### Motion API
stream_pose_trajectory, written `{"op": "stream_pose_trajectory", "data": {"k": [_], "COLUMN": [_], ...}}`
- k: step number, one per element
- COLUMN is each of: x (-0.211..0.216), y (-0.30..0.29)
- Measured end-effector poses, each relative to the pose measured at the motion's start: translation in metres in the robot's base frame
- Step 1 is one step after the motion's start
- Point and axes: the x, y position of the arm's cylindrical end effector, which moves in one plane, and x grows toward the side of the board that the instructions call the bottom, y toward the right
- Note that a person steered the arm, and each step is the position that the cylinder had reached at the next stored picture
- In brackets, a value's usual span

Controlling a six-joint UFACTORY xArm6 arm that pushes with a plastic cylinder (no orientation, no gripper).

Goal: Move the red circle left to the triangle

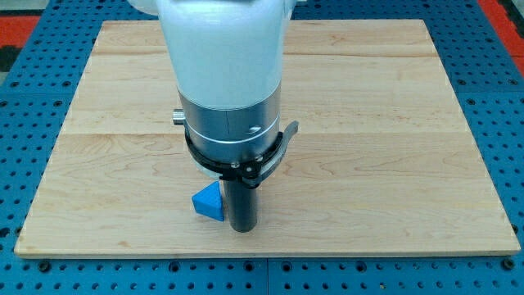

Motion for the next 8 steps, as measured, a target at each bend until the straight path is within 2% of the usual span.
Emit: {"op": "stream_pose_trajectory", "data": {"k": [1,2,3,4,5,6,7,8], "x": [0.000,-0.011,-0.089,-0.164,-0.197,-0.183,-0.166,-0.198], "y": [0.005,0.047,0.099,0.072,0.023,-0.057,-0.103,-0.075]}}
